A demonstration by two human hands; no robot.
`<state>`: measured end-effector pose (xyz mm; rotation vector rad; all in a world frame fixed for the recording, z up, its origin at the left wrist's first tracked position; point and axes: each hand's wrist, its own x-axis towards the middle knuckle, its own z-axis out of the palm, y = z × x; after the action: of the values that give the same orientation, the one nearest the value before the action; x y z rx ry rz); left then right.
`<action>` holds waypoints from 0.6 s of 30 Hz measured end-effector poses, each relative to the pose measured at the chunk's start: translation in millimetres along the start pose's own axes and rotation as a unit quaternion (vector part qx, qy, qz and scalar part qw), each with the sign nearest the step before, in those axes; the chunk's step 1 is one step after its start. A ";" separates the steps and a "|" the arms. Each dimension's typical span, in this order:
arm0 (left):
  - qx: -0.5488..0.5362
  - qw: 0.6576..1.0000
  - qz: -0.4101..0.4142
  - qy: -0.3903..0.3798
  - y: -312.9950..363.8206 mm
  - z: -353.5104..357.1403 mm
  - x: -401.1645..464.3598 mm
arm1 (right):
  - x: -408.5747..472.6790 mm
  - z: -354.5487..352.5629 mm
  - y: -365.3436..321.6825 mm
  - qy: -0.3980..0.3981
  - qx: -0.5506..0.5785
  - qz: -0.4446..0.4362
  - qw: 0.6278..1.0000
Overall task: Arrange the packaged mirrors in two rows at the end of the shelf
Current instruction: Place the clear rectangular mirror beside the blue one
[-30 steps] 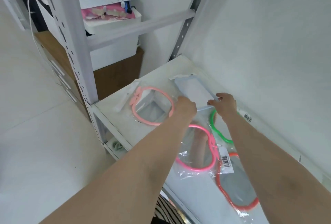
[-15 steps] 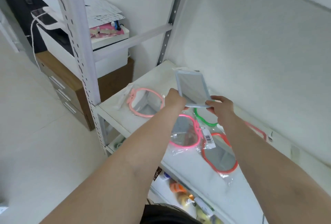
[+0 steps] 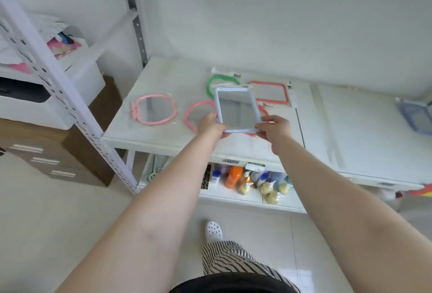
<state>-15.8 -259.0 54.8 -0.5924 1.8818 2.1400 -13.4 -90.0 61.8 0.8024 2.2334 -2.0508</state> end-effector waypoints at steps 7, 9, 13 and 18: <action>0.099 0.993 0.003 -0.062 -55.8 41.2 -72.5 | -78.4 -87.3 56.6 0.102 0.008 0.051 0.993; 0.119 0.989 0.003 -0.086 -66.7 62.2 -89.2 | -94.3 -117.2 67.6 0.127 0.013 0.053 0.990; 0.165 0.977 0.017 -0.133 -87.5 109.3 -122.6 | -122.7 -177.7 84.3 0.173 0.034 0.058 0.983; 0.221 0.957 0.010 -0.185 -119.1 180.2 -159.8 | -141.1 -263.1 112.7 0.221 0.045 0.066 0.972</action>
<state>151.1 -49.2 36.3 -0.0706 2.0447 1.6084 237.7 106.0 42.8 1.5034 2.2076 -2.0867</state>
